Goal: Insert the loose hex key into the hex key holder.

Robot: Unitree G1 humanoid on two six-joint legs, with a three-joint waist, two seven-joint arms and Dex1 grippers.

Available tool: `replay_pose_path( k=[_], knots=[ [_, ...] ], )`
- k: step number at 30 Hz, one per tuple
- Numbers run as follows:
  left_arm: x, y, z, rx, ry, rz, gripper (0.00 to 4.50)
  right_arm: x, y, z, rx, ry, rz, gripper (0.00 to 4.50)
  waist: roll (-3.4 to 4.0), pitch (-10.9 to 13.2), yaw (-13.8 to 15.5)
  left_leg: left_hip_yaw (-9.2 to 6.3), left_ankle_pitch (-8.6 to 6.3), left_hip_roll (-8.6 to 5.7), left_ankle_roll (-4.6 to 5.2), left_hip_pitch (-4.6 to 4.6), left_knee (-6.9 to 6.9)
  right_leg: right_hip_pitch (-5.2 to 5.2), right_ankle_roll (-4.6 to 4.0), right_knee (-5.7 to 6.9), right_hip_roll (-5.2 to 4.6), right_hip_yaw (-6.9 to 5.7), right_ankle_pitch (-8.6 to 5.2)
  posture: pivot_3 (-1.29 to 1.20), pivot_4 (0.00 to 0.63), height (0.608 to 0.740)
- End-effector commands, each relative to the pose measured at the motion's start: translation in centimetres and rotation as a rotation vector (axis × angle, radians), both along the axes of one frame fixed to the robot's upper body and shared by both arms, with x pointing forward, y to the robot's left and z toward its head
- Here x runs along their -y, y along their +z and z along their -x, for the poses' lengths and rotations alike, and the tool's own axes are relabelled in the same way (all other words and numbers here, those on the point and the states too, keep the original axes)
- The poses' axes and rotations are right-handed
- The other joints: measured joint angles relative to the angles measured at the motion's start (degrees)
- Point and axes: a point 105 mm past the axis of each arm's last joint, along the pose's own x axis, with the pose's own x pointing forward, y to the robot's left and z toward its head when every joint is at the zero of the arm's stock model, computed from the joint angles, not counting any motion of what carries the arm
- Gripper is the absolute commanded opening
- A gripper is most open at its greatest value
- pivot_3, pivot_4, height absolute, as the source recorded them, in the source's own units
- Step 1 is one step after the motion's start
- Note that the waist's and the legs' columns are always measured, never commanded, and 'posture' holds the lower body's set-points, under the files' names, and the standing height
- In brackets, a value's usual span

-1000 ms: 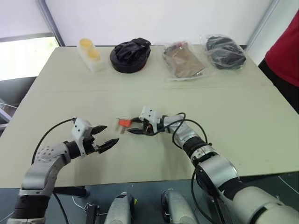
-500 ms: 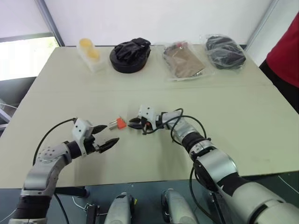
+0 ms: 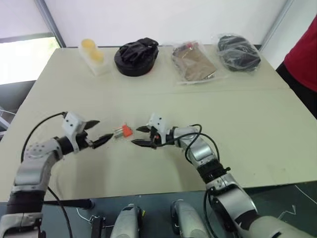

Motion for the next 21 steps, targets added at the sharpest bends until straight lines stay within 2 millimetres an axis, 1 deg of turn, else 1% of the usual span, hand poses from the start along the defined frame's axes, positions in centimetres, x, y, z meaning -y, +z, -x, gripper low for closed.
replay_pose_path(
  k=[1,4,8,10,15,17,21],
  knots=[
    [0.1,-0.1,0.2,0.010,-0.021,-0.018,4.50,-1.1,0.9,1.5,-0.015,0.043,-0.025,2.86,-0.01,0.00,0.07,0.00,0.00,0.00,0.00,-0.03,0.00,0.00,0.00,-0.03,0.00,-0.03,0.00,0.00,0.150,0.740],
    [0.7,-0.4,0.3,0.005,-0.038,-0.016,4.50,-1.6,0.1,2.6,-0.052,0.075,-0.006,2.86,-0.02,-0.01,0.14,0.03,0.00,-0.04,0.00,-0.04,0.02,0.01,0.00,-0.05,-0.03,-0.08,0.00,0.00,0.150,0.740],
    [1.0,-0.5,0.5,0.001,-0.039,-0.009,4.50,-2.2,-0.4,3.0,-0.109,0.087,-0.014,2.86,-0.02,-0.01,0.11,0.02,0.00,-0.04,0.00,-0.04,0.14,0.03,0.00,-0.01,-0.03,-0.09,0.00,0.00,0.150,0.740],
    [0.9,-0.6,0.7,-0.002,-0.035,-0.008,4.50,-2.5,-0.6,2.9,-0.127,0.082,-0.021,2.86,-0.02,-0.01,0.10,0.02,0.00,-0.04,0.01,-0.03,0.17,0.05,0.00,0.01,-0.03,-0.09,0.00,0.00,0.150,0.740],
    [0.8,-0.8,1.2,-0.007,-0.019,-0.003,4.50,-3.3,-1.8,1.2,-0.114,0.008,-0.002,2.86,-0.02,-0.01,-0.07,0.03,0.00,-0.03,0.01,-0.02,0.15,0.03,0.01,0.03,0.01,-0.10,0.01,0.00,0.150,0.740],
    [0.8,-0.9,1.4,-0.006,-0.014,0.000,4.50,-3.2,-2.0,-0.2,-0.065,-0.058,0.019,2.86,-0.02,-0.01,-0.01,0.02,0.00,-0.02,0.01,-0.02,0.17,0.04,0.02,0.04,0.03,-0.11,0.01,0.00,0.150,0.740],
    [0.9,-1.0,1.6,-0.006,-0.005,0.005,4.50,-2.7,-2.4,-1.4,-0.022,-0.102,0.050,2.86,-0.03,-0.01,0.12,0.02,0.01,-0.03,0.01,0.00,0.24,0.09,0.00,0.07,0.01,-0.11,0.02,0.00,0.150,0.740]
  ],
)
